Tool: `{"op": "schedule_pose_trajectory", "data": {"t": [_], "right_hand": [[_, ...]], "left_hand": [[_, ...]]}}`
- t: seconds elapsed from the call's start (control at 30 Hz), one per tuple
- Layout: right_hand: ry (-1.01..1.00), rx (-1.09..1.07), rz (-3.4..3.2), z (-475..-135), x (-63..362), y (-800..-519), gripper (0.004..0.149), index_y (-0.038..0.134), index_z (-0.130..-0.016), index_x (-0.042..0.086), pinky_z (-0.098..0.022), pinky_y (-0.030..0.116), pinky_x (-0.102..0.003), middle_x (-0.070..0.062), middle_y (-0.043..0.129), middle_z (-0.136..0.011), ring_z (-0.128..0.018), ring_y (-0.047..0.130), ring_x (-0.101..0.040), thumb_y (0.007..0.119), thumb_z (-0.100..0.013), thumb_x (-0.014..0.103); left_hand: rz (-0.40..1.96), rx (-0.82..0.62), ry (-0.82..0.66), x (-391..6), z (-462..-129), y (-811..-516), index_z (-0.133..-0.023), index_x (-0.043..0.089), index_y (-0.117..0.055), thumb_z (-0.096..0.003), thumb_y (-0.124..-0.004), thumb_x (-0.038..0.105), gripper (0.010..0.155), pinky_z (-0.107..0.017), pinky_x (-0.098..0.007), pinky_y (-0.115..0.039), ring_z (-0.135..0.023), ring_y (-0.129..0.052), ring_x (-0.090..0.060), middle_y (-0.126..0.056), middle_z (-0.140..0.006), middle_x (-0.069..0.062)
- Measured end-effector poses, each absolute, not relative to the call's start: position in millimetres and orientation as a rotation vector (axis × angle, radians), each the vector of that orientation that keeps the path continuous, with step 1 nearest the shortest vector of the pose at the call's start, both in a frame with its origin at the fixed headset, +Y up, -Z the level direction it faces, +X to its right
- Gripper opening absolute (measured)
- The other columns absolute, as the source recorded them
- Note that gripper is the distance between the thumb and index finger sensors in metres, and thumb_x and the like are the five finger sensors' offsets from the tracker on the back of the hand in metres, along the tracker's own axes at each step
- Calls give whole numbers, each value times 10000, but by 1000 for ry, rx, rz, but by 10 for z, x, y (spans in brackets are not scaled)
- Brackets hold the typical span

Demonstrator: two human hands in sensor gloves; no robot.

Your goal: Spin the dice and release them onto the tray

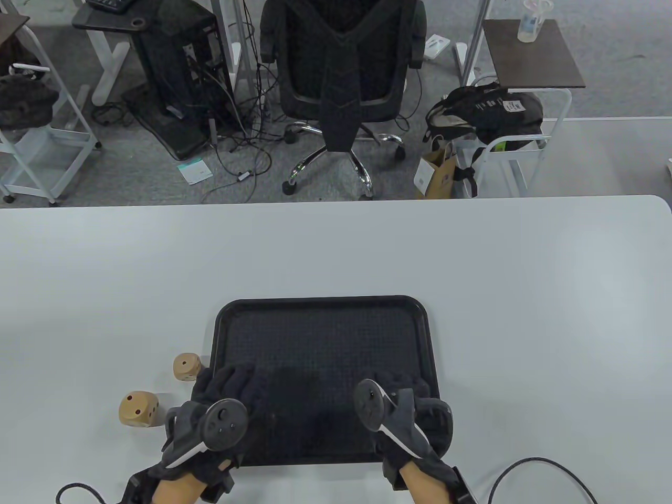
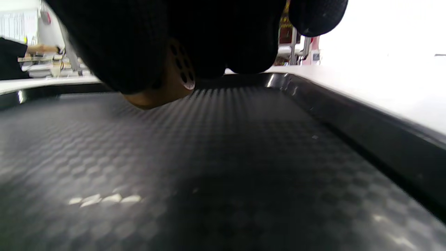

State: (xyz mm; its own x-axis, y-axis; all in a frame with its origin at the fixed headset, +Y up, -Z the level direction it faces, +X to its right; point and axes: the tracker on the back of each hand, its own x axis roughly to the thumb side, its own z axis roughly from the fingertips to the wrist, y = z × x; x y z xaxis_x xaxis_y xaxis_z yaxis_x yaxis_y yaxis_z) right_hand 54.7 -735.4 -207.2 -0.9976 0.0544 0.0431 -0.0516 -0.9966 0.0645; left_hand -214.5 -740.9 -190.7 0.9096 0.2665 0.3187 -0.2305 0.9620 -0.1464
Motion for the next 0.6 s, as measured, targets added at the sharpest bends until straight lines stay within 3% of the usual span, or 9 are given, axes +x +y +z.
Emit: {"op": "schedule_pose_trajectory", "data": {"t": [0.3,0.47,0.5,0.53,0.57,0.6], "right_hand": [[423,225,3123,-2210,192,-7471,597,686,-931,412,-735,567,-564,65,721,-1019,-940,741,-245,900,-386,300],[507,272,3160,-2237,36,-7461,579,704,-915,425,-727,614,-536,87,712,-1030,-924,787,-205,883,-398,234],[493,205,3169,-2267,54,-7447,594,685,-941,398,-705,635,-538,44,748,-1011,-855,845,-224,880,-388,302],[354,-28,3217,-2323,119,-7409,640,810,-876,275,-646,682,-543,-2,973,-765,-624,973,-259,750,-310,569],[250,-180,3188,-2352,189,-7385,678,914,-764,234,-613,687,-552,-44,1019,-648,-510,975,-300,679,-265,629],[243,-214,3158,-2378,241,-7367,701,932,-733,226,-607,685,-554,-56,1022,-626,-488,968,-311,650,-250,649]], "left_hand": [[284,-130,-330,-2206,-1938,-7414,-1075,325,-393,-429,-669,594,752,-772,-738,-255,-1060,-492,-458,-392,-1167,-121],[298,-134,-326,-2230,-1949,-7416,-1074,323,-397,-428,-669,595,752,-771,-737,-257,-1059,-494,-460,-396,-1165,-122],[298,-136,-326,-2231,-1952,-7416,-1074,324,-399,-428,-669,596,752,-772,-738,-255,-1059,-495,-459,-395,-1166,-123],[298,-136,-324,-2230,-1951,-7413,-1075,322,-398,-428,-669,595,752,-771,-738,-253,-1059,-493,-460,-395,-1166,-123],[297,-135,-323,-2232,-1951,-7411,-1074,324,-400,-427,-669,596,751,-771,-738,-252,-1059,-494,-460,-395,-1166,-123],[298,-133,-323,-2235,-1950,-7409,-1073,324,-401,-428,-668,596,750,-771,-738,-251,-1059,-492,-460,-395,-1166,-122]]}}
